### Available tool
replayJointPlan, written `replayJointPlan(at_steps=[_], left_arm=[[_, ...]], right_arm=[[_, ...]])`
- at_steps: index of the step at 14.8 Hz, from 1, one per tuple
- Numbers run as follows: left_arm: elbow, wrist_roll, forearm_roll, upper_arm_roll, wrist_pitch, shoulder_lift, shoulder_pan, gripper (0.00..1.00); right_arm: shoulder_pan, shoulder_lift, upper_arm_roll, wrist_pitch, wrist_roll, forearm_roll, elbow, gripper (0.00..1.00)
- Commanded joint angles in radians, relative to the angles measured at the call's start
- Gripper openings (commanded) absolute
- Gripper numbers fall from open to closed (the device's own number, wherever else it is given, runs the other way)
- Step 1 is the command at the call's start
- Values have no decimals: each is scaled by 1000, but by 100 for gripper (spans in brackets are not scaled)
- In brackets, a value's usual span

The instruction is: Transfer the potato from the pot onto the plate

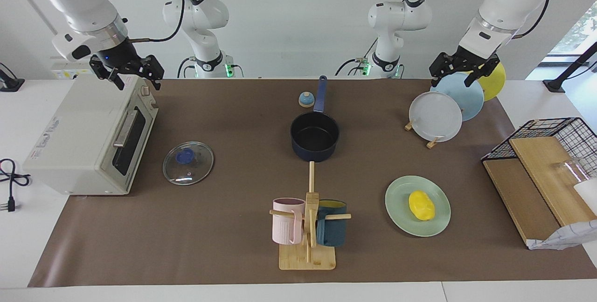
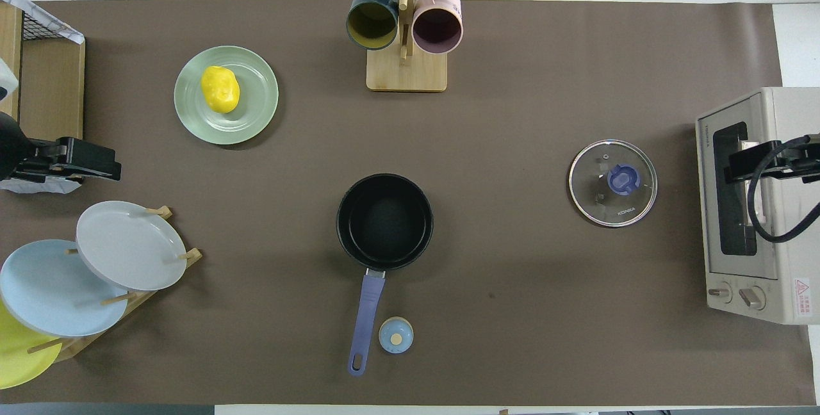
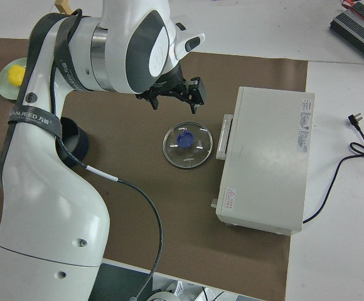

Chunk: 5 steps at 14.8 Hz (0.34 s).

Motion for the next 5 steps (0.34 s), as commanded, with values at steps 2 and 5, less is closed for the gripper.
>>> replayJointPlan(at_steps=[2, 5], left_arm=[[-6, 17, -16, -6, 4, -6, 13, 100], [-8, 17, -14, -6, -6, -6, 10, 100]], right_arm=[[-14, -8, 8, -10, 12, 13, -5, 100], [-14, -8, 8, -10, 12, 13, -5, 100]])
